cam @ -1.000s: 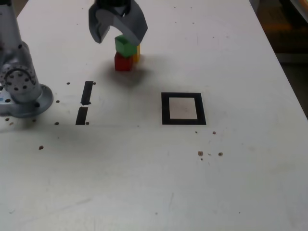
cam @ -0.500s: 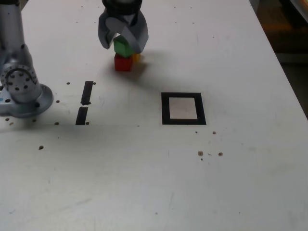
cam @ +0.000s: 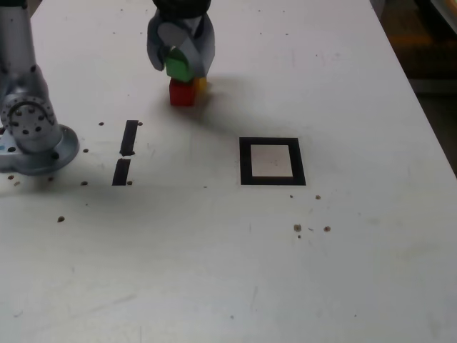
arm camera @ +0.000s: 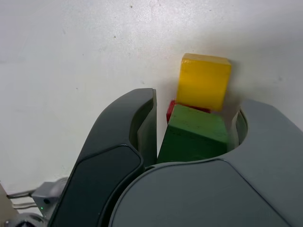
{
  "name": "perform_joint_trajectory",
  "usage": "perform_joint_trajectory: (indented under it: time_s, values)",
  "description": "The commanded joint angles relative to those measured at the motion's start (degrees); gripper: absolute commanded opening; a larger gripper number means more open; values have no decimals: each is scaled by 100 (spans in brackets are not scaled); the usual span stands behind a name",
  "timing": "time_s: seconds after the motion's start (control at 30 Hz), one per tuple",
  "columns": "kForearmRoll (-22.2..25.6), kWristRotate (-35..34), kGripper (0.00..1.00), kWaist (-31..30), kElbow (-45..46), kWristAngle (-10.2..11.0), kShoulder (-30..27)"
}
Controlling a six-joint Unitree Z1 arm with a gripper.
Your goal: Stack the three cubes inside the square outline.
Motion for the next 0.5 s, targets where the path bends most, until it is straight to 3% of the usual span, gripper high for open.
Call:
perform_joint_trajectory:
  time_s: [0.0,0.13,0.23,0.47]
  values:
    - [163,-106,33,5,-206,-143,-144]
    - [687,-487,30,-102,-764,-441,-227]
    - [998,-873,29,-319,-1247,-536,-121]
    - [984,-1477,30,-742,-1939,-721,593]
